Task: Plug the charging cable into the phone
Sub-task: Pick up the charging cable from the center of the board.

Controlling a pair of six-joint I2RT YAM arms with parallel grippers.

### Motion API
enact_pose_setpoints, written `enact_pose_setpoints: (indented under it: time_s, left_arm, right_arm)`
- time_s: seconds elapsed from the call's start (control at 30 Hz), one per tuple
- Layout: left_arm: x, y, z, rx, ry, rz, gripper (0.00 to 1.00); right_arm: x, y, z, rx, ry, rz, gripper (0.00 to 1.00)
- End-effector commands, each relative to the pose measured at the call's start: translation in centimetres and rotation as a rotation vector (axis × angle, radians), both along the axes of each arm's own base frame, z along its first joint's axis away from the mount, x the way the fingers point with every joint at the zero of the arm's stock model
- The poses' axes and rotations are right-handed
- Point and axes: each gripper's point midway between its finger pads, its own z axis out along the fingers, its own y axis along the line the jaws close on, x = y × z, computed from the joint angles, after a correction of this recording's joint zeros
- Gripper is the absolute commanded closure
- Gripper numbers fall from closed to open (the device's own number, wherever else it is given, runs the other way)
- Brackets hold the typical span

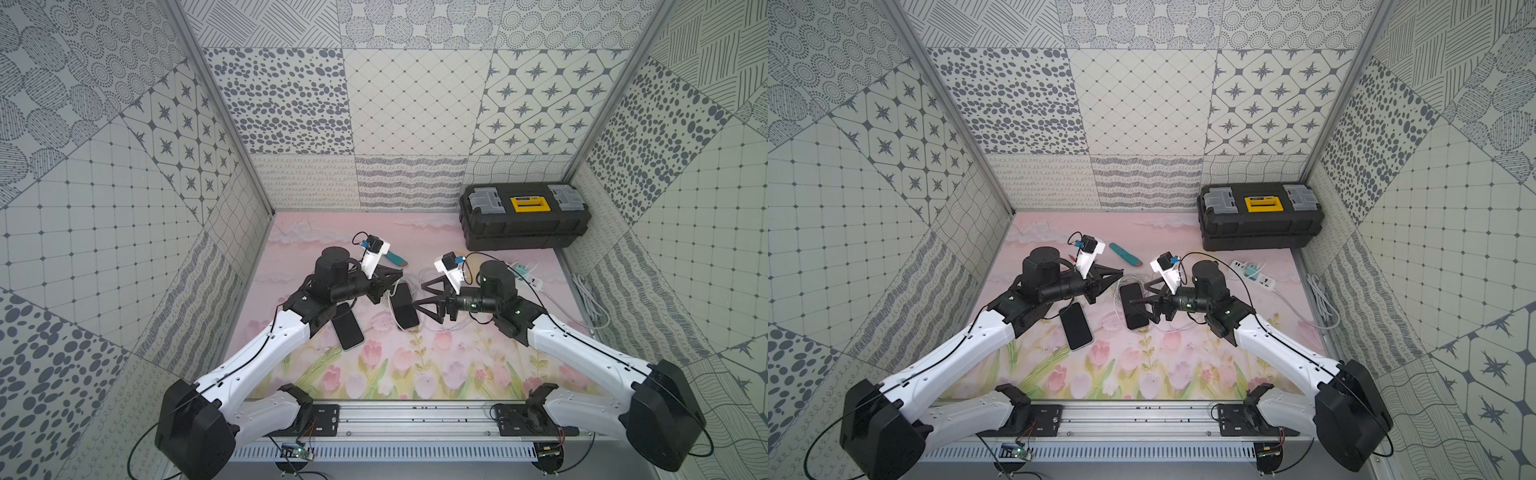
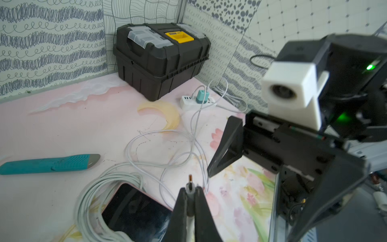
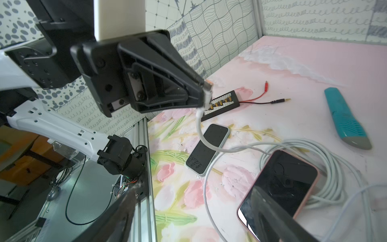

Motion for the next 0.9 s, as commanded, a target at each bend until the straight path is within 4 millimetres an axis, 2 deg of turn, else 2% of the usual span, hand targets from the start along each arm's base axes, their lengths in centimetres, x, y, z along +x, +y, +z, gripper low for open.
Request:
enact_pose_setpoints:
  time_s: [0.0, 0.03, 0.2, 0.27, 0.4, 0.53, 0.7, 0.87]
  left_arm:
    - [-1.5, 0.0, 10.9, -0.427, -0.036, -0.102, 1.0]
    - [-1.7, 0.2, 11.7, -0.433, -0.04, -0.113, 1.0]
    - [-1.9, 1.2, 15.0, -0.523, -0.04, -0.132, 1.0]
    - [-1.9, 1.4, 15.0, -0.529, -0.034, -0.13, 1.0]
    - [-1.6, 1.5, 12.7, -0.546, 0.01, -0.111, 1.0]
    - [-2.1, 1.6, 11.9, -0.569, 0.013, -0.126, 1.0]
    - [-2.5, 1.6, 10.1, -0.548, 0.013, -0.131, 1.0]
    - [-2.8, 1.4, 9.0, -0.535, 0.015, -0.148, 1.0]
  right_arm:
    - [1.0, 1.4, 3.6, 0.054, -0.187, 0.042, 0.13]
    - [1.3, 1.8, 4.0, 0.065, -0.208, 0.051, 0.13]
    - [1.9, 3.8, 8.3, 0.131, -0.24, 0.147, 0.13]
    - [2.0, 4.3, 9.7, 0.167, -0.244, 0.169, 0.13]
    - [1.9, 5.0, 11.4, 0.243, -0.192, 0.207, 0.17]
    - [2.1, 5.4, 10.8, 0.232, -0.145, 0.223, 0.23]
    - [1.6, 5.7, 10.2, 0.227, -0.075, 0.27, 0.38]
    - [1.6, 5.8, 9.8, 0.216, -0.04, 0.283, 0.48]
